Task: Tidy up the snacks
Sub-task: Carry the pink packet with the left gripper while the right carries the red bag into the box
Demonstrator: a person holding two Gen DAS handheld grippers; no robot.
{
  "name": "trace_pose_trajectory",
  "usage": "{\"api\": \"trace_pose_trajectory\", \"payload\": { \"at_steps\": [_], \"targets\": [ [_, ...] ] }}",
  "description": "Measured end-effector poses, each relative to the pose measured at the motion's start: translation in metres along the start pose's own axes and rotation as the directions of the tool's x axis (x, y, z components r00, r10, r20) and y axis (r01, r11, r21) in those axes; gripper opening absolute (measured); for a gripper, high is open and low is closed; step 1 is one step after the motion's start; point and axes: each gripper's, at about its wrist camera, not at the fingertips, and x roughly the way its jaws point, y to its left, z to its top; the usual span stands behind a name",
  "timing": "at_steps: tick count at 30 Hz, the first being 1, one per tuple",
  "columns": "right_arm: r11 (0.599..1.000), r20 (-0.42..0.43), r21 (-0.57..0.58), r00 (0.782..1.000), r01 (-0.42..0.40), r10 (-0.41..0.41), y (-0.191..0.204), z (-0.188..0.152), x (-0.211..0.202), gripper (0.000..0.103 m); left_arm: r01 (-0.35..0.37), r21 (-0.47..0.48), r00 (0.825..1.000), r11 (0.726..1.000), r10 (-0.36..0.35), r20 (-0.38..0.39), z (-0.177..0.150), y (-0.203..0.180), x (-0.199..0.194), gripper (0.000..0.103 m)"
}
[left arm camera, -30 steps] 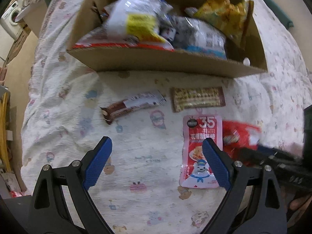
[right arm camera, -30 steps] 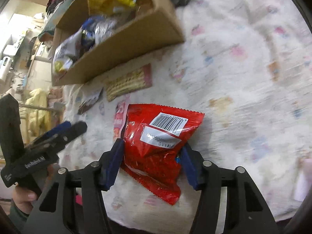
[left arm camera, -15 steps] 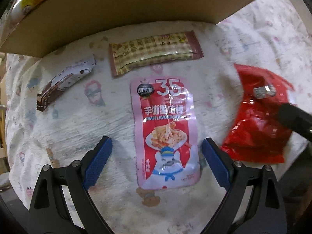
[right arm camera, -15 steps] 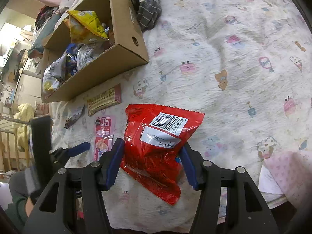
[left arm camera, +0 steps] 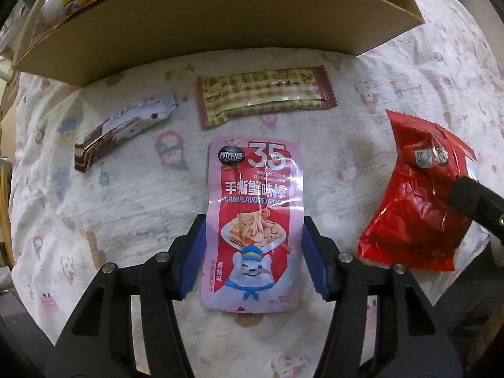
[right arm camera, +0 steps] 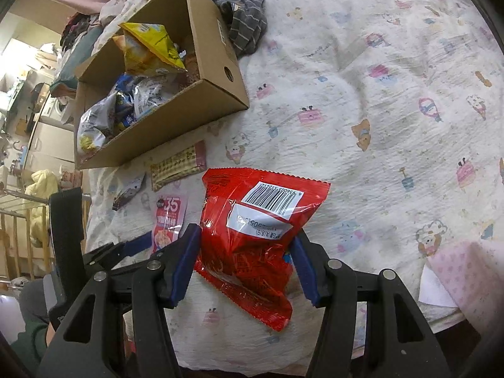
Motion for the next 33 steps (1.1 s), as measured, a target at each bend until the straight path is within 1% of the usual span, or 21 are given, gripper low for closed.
{"api": "trace_pose_trajectory", "payload": {
  "at_steps": [3,6,8,11,16,19,21,23,25,26,29,33],
  "targets": [
    [1.0,0.009,-0.005,1.0,-0.008,0.008,0.004,0.0,-0.002,0.059,-0.005,-0.009,1.0,1.0,0.005,0.025,0.006,0.003,-0.005,0.054],
    [1.0,0.016,-0.015,1.0,-0.024,0.024,0.011,0.0,-0.005,0.059,-0.013,-0.019,0.998,1.0,0.014,0.061,0.003,0.007,-0.011,0.054],
    [0.999,0.024,-0.03,0.999,-0.033,0.034,0.018,0.0,-0.008,0.059,-0.028,-0.025,0.995,0.999,0.03,0.099,-0.007,0.015,-0.023,0.054],
    [0.997,0.042,-0.05,0.998,-0.055,0.057,0.027,0.0,-0.014,0.059,-0.063,-0.024,0.985,0.998,0.066,0.161,-0.016,0.03,-0.044,0.054],
    [0.99,0.106,-0.083,0.987,-0.117,0.125,0.043,0.002,-0.033,0.059,-0.086,-0.053,0.967,0.995,0.096,0.237,-0.026,0.048,-0.077,0.054],
    [0.982,0.169,-0.121,0.972,-0.147,0.166,0.054,0.004,-0.049,0.059,-0.083,-0.072,0.954,0.994,0.1,0.281,-0.022,0.053,-0.096,0.054],
    [0.977,0.2,-0.131,0.961,-0.167,0.191,0.058,0.006,-0.057,0.059,-0.093,-0.088,0.938,0.992,0.117,0.326,-0.017,0.053,-0.107,0.054],
    [0.971,0.244,-0.144,0.944,-0.19,0.22,0.061,0.008,-0.067,0.059,-0.094,-0.106,0.924,0.99,0.126,0.362,-0.011,0.057,-0.122,0.054],
    [0.966,0.278,-0.156,0.929,-0.207,0.244,0.066,0.011,-0.075,0.059,-0.096,-0.105,0.916,0.99,0.129,0.379,-0.005,0.058,-0.131,0.054],
    [0.962,0.293,-0.158,0.92,-0.22,0.259,0.068,0.015,-0.079,0.059,-0.102,-0.103,0.909,0.989,0.135,0.395,-0.001,0.059,-0.139,0.054],
    [0.957,0.31,-0.169,0.908,-0.237,0.28,0.072,0.025,-0.085,0.059,-0.123,-0.1,0.889,0.987,0.154,0.431,0.013,0.06,-0.151,0.054],
    [0.952,0.324,-0.184,0.899,-0.245,0.295,0.079,0.042,-0.087,0.059,-0.137,-0.111,0.867,0.984,0.174,0.468,0.026,0.067,-0.171,0.054]
  ]
}}
